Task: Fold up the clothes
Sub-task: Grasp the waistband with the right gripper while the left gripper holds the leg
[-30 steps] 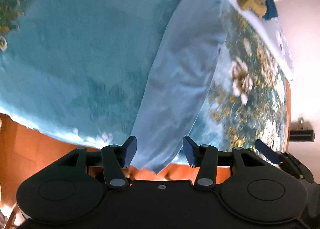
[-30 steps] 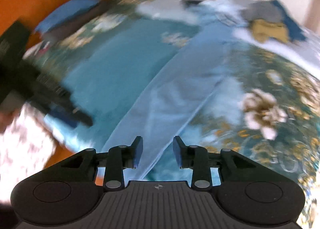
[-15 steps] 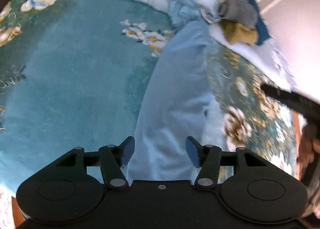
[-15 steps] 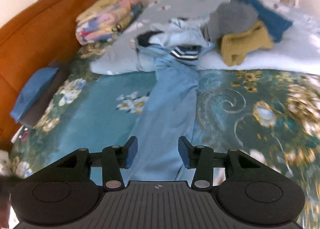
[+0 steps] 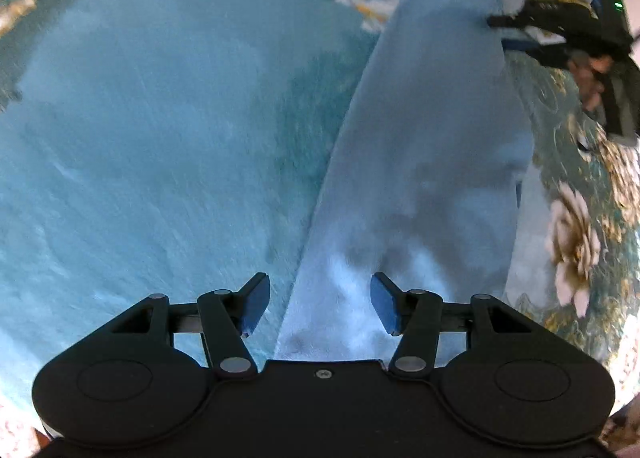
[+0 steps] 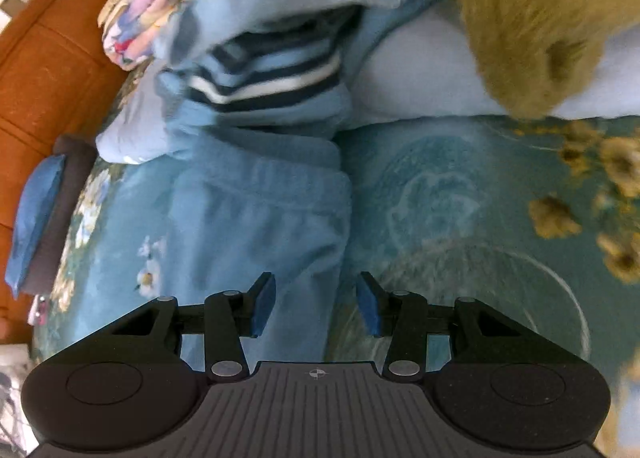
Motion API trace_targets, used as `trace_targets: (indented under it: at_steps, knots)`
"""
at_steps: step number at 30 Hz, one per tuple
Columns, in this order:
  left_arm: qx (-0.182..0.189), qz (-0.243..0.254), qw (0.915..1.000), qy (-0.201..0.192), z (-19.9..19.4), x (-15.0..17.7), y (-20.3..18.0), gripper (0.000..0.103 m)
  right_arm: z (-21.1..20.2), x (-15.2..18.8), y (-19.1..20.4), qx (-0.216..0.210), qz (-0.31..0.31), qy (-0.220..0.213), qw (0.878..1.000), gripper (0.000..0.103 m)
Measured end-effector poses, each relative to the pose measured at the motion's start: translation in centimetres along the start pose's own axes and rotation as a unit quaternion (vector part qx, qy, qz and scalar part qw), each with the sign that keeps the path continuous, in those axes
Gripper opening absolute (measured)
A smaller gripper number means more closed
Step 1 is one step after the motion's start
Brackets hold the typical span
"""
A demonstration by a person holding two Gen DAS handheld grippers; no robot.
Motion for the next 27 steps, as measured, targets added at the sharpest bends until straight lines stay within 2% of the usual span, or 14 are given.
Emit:
trace_targets:
  at_steps: [6, 11, 13, 15, 16, 19, 21, 22, 27]
  knots:
    - [0.069, -0.005, 0.997, 0.034, 1.4, 0.2, 0.8, 0.05, 2.1, -0.1, -1.3, -0.102, 0.04, 0.017, 0.994, 0.043]
    - [0.112, -0.027, 0.9917, 0.056, 1.6, 0.0, 2.0, 0.045, 3.8, -0.1, -1.4, -0.145, 0.057, 0.032, 0.987, 0.043]
    - [0.141, -0.055, 0.9837, 0.096, 2.6, 0.4, 2.0, 0.046, 4.1, 0.2, -1.2, -0.147, 0.069, 0.03, 0.986, 0.043]
    - [0.17, -0.083, 0.9718, 0.141, 3.6, 0.8, 2.0, 0.046, 4.3, 0.5, -0.8, -0.14, 0.073, 0.027, 0.987, 0.039]
    - [0.172, -0.069, 0.9716, 0.146, 3.7, 1.1, 1.6, 0.046, 4.3, 0.5, -0.5, -0.134, 0.071, 0.025, 0.988, 0.031]
    - [0.159, -0.041, 0.9763, 0.14, 3.6, 1.3, 0.8, 0.045, 4.1, 0.8, 0.1, -0.116, 0.069, 0.018, 0.991, 0.022]
    - [0.139, -0.029, 0.9819, 0.126, 3.0, 1.5, 0.6, 0.025, 3.5, 1.0, 0.6, -0.11, 0.066, 0.006, 0.992, 0.018]
    - [0.127, -0.022, 0.9847, 0.117, 2.7, 1.7, 0.6, 0.01, 3.2, 1.0, 0.8, -0.107, 0.065, -0.001, 0.992, 0.016]
    - [0.097, -0.045, 0.9904, 0.088, 1.2, 0.7, 1.5, 0.006, 0.0, 1.4, 0.6, -0.091, 0.081, -0.06, 0.991, 0.013]
Point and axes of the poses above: each gripper's, at about its wrist camera, not at the fingertips, and z roughly the way its jaws point, y to its left, x to its underside, the point moved 3 cm from there along z, roughly the way its jaws point, and after that the axes turned 14 degrees about -y, right-handed, at the moved point
